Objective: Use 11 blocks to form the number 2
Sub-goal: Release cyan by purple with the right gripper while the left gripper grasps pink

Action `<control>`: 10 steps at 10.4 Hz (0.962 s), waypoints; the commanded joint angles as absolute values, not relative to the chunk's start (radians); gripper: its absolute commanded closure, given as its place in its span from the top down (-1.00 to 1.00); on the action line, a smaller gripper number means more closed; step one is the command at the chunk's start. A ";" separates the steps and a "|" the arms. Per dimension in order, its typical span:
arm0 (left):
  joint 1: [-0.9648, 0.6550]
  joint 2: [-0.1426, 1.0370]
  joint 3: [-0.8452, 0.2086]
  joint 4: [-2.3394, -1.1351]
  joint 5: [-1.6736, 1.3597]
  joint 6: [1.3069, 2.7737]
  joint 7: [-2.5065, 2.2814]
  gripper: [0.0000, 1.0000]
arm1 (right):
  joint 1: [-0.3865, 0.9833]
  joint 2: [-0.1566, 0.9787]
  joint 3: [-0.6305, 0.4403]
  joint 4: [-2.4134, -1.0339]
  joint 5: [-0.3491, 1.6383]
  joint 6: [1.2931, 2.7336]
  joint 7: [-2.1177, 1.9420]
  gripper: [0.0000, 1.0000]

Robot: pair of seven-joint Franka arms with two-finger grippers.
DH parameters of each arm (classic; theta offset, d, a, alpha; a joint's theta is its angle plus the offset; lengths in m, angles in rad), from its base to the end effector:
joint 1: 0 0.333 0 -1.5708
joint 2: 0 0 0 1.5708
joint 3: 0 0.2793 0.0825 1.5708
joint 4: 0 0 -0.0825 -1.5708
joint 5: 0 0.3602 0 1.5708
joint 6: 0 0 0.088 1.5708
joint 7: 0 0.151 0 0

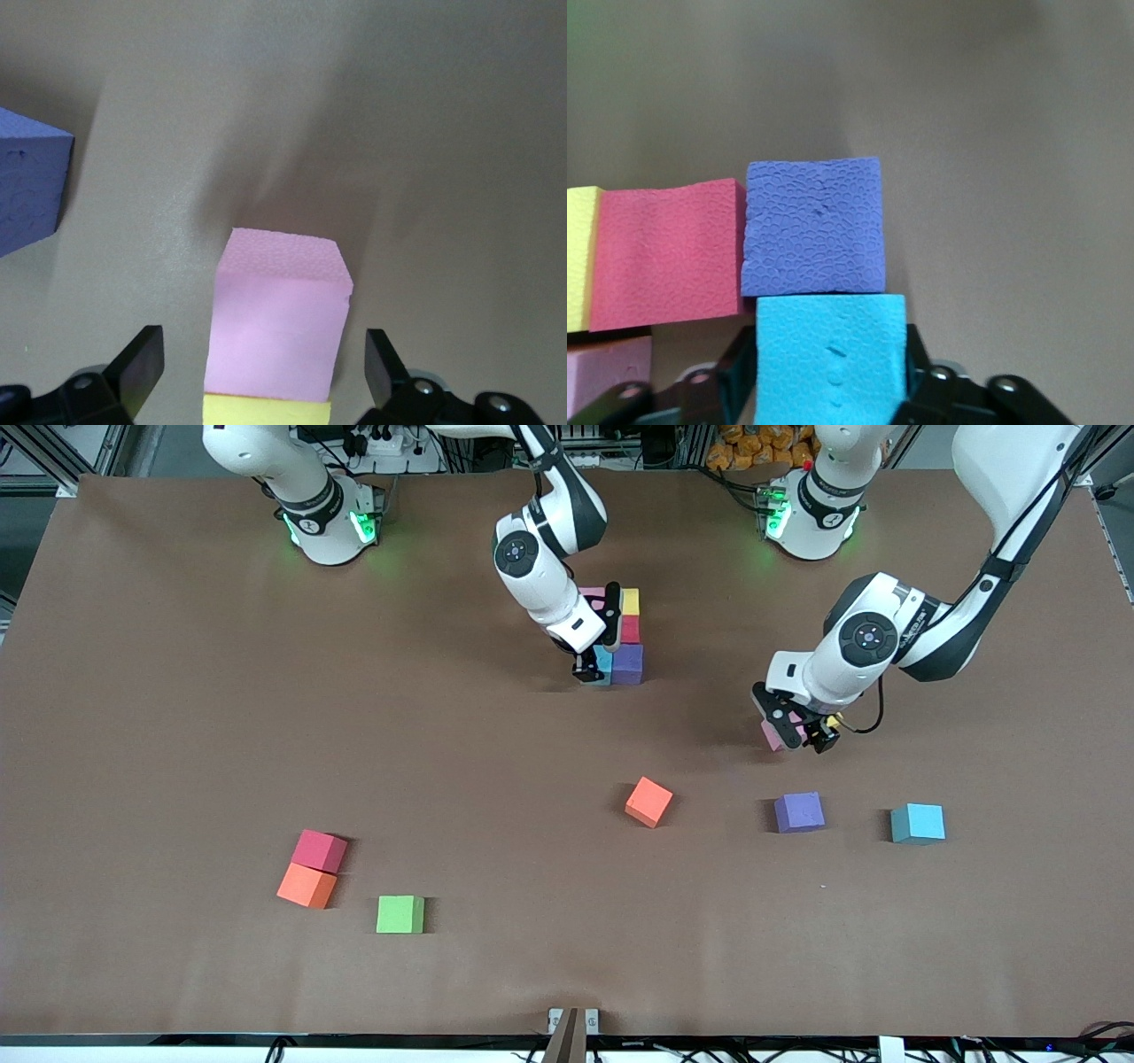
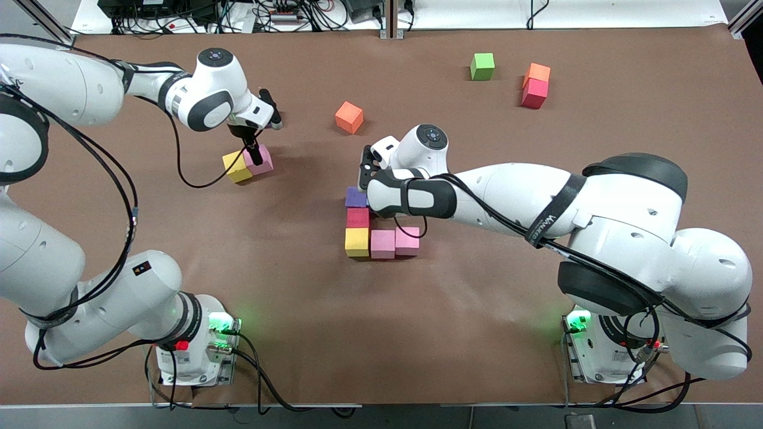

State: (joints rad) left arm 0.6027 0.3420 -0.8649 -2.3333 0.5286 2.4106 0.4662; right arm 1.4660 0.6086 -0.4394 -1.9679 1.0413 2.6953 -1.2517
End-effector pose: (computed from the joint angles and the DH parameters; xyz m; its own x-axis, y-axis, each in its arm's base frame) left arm 0.4601 -0.1338 0.1719 0.4220 -0.8996 -0.1127 -0.9052 -0.4250 0.0036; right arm 0.3253 0.5062 0.1478 0.0956 0.9238 0.3708 0.9952 -0.0961 -0.0172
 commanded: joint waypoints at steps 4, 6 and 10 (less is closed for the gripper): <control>0.607 0.382 -0.877 -2.358 0.696 2.441 0.296 1.00 | 1.476 0.611 -0.446 -1.957 1.080 2.700 -1.266 1.00; 0.607 0.414 -0.877 -2.359 0.719 2.451 0.281 1.00 | 1.474 0.604 -0.446 -1.959 1.081 2.692 -1.261 1.00; 0.607 0.457 -0.877 -2.355 0.820 2.467 0.203 1.00 | 1.459 0.545 -0.466 -1.985 1.081 2.619 -1.259 1.00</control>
State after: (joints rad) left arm 0.5988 0.4384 -0.8683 -2.3543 0.7581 2.4518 0.2548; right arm 1.4652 0.5948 -0.4540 -1.9578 1.0579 2.6506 -1.2476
